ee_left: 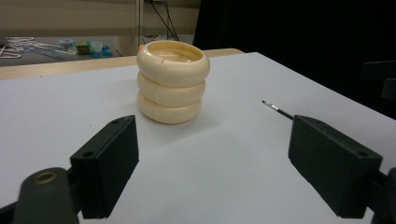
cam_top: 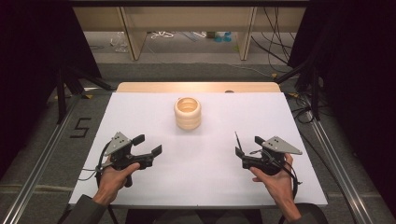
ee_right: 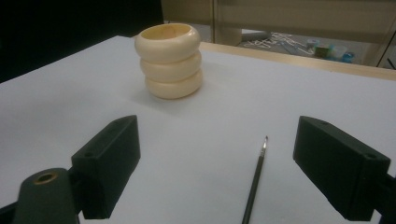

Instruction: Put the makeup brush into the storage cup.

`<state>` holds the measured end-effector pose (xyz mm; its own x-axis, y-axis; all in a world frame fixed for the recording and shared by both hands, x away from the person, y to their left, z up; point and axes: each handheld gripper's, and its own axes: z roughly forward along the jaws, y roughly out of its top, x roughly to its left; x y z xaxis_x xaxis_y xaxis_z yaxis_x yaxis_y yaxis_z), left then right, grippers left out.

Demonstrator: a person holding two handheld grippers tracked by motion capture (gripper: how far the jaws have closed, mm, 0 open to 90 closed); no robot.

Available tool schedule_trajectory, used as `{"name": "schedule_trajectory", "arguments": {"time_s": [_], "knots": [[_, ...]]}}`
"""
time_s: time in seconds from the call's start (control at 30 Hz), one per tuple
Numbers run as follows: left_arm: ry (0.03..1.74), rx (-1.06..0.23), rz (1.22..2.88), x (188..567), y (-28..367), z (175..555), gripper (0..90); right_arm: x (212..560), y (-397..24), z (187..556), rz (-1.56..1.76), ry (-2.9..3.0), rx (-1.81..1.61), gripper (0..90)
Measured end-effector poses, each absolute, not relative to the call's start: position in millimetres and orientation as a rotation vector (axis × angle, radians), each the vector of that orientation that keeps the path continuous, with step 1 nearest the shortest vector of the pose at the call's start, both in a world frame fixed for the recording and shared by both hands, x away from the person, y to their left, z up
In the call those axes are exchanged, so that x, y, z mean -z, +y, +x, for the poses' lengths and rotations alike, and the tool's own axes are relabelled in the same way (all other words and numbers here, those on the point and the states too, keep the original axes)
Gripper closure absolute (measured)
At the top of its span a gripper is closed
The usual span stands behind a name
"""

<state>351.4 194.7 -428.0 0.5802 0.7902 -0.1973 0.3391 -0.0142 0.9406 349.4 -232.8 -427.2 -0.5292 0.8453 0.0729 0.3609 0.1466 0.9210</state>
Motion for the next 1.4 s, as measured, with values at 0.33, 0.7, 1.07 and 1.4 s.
{"name": "schedule_trajectory", "arguments": {"time_s": [0.33,0.7,1.07,1.4], "knots": [[0.969,-0.467,1.606,428,195,352,15.5,429,-231,351,1.146,1.992,-1.337,15.8],[0.97,-0.467,1.607,428,194,352,15.5,428,-233,357,1.158,2.049,-1.307,18.1],[0.969,-0.467,1.614,429,194,352,15.5,420,-239,373,1.157,2.133,-1.185,20.7],[0.971,-0.467,1.611,429,194,352,15.5,418,-240,392,1.177,2.203,-1.078,23.5]]}}
